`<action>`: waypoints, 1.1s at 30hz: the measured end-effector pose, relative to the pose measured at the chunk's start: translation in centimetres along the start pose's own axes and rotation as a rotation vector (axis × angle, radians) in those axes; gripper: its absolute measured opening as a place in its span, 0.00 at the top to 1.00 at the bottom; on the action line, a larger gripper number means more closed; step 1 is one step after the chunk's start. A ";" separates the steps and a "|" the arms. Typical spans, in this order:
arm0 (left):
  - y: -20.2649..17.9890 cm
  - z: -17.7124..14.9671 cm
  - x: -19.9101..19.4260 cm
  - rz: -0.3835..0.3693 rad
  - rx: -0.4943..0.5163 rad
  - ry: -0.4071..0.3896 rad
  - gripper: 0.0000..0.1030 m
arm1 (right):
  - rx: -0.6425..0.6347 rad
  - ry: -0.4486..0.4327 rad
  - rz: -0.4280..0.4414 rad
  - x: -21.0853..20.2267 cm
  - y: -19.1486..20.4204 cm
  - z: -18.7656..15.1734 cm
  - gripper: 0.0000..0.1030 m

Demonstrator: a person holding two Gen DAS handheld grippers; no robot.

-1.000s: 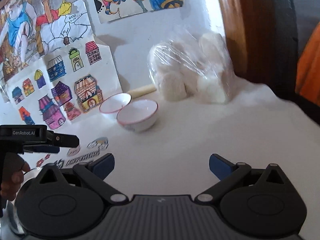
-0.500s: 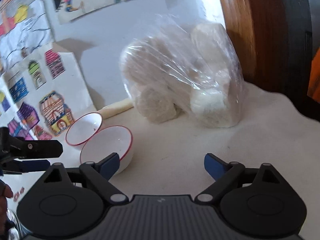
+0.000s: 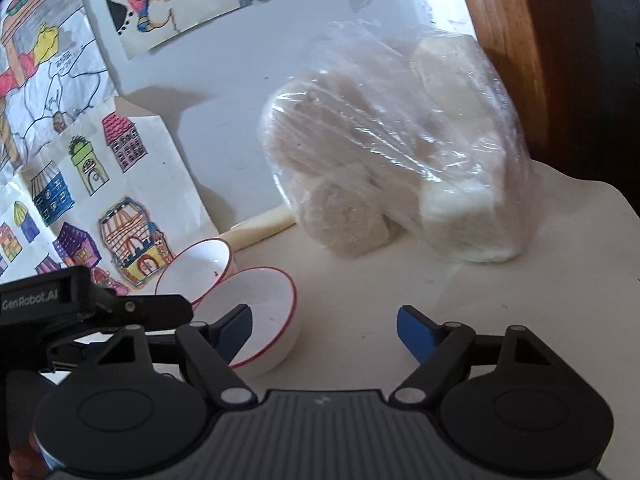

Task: Organize plates and bowls
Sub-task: 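Close both grippers on the rim of the nearer white bowl, then lift the white bowl with both grippers and lower it into the steel bowl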

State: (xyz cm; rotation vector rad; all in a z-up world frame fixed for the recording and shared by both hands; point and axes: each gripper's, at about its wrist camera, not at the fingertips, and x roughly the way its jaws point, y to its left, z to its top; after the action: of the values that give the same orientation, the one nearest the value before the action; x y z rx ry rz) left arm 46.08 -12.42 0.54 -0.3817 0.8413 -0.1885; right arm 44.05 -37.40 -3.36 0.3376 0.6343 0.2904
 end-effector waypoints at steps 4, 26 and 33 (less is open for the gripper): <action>0.0 -0.1 0.1 -0.019 -0.003 0.026 0.10 | -0.020 0.022 -0.001 0.4 0.4 0.1 0.24; -0.6 -0.4 1.5 -0.137 0.105 0.045 0.81 | -0.134 0.077 -0.026 1.5 2.4 -0.6 0.72; -1.1 -0.9 0.3 -0.123 0.144 0.052 0.85 | -0.177 0.078 -0.020 0.7 3.0 -1.3 0.84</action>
State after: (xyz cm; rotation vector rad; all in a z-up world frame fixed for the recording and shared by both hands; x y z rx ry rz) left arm 45.58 -13.74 0.20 -0.2940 0.8508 -0.3727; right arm 43.34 -34.14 -3.56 0.1501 0.6827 0.3390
